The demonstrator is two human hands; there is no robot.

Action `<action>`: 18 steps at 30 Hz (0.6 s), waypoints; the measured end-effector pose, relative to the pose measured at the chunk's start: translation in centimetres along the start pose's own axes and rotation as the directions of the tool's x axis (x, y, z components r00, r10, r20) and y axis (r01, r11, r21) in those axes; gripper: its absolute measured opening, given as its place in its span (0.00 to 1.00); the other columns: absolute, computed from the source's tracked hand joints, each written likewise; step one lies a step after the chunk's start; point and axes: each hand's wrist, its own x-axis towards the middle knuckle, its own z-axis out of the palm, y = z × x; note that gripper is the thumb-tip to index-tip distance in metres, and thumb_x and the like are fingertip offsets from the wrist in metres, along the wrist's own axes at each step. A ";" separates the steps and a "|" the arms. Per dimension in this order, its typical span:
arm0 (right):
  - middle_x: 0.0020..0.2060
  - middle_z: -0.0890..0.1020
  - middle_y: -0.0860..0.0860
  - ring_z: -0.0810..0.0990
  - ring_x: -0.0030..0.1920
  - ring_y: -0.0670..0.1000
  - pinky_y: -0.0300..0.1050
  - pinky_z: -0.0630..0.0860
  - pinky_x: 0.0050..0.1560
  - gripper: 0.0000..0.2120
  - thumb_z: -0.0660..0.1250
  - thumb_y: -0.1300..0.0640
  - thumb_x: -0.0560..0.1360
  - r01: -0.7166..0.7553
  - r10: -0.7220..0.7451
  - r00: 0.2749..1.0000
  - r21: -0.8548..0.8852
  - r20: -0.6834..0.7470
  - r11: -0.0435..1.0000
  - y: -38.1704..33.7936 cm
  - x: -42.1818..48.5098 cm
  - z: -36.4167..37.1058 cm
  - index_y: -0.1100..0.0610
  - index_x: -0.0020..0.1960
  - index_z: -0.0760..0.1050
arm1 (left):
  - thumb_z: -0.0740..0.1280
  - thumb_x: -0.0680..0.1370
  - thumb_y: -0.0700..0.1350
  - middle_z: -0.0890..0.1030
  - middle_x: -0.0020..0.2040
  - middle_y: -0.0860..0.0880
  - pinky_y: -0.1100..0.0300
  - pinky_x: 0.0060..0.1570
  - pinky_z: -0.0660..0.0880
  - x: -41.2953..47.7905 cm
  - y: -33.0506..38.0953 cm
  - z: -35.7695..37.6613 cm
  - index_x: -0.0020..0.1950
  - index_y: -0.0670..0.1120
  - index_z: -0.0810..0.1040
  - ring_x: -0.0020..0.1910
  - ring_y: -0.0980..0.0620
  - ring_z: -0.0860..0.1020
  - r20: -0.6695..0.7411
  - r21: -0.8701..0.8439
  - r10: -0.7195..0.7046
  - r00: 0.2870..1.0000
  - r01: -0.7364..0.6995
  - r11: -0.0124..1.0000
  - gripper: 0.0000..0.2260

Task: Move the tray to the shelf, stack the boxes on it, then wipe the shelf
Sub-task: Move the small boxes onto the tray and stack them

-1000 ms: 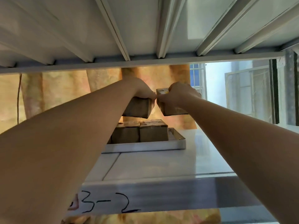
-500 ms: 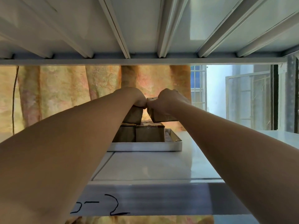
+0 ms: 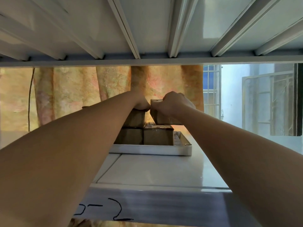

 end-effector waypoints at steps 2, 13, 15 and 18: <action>0.56 0.78 0.56 0.79 0.48 0.57 0.49 0.76 0.47 0.31 0.60 0.31 0.66 0.003 -0.003 1.000 -0.006 0.008 1.000 -0.3 0.0 0.1 0.56 0.52 0.77 | 0.57 0.80 0.51 0.74 0.65 0.42 0.56 0.53 0.69 0.0 -0.2 0.1 0.66 0.42 0.72 0.61 0.44 0.74 -0.009 0.011 0.012 1.000 -0.012 1.000 0.19; 0.59 0.77 0.56 0.75 0.49 0.57 0.47 0.72 0.47 0.30 0.59 0.35 0.71 -0.006 0.011 0.997 -0.074 0.074 0.997 -2.1 -0.4 0.3 0.55 0.63 0.72 | 0.51 0.84 0.46 0.68 0.71 0.39 0.56 0.62 0.66 -1.8 -2.4 -0.3 0.71 0.37 0.65 0.68 0.42 0.68 -0.163 -0.141 -0.075 0.984 0.052 0.989 0.20; 0.59 0.77 0.56 0.76 0.52 0.57 0.47 0.71 0.48 0.30 0.58 0.34 0.72 -0.004 0.013 0.996 -0.105 0.083 0.994 -2.3 -0.5 0.4 0.55 0.64 0.72 | 0.51 0.83 0.50 0.69 0.70 0.37 0.54 0.62 0.67 -1.9 -2.9 -0.1 0.69 0.38 0.68 0.67 0.41 0.69 -0.183 -0.134 -0.064 0.981 0.039 0.990 0.21; 0.61 0.76 0.56 0.76 0.57 0.58 0.47 0.69 0.48 0.31 0.53 0.34 0.75 0.004 0.009 0.997 -0.181 0.073 0.983 -2.7 -0.6 0.7 0.55 0.66 0.71 | 0.45 0.83 0.56 0.70 0.70 0.37 0.54 0.62 0.67 -2.0 -3.6 0.4 0.69 0.39 0.69 0.66 0.39 0.70 -0.168 -0.114 0.005 0.986 -0.025 0.993 0.27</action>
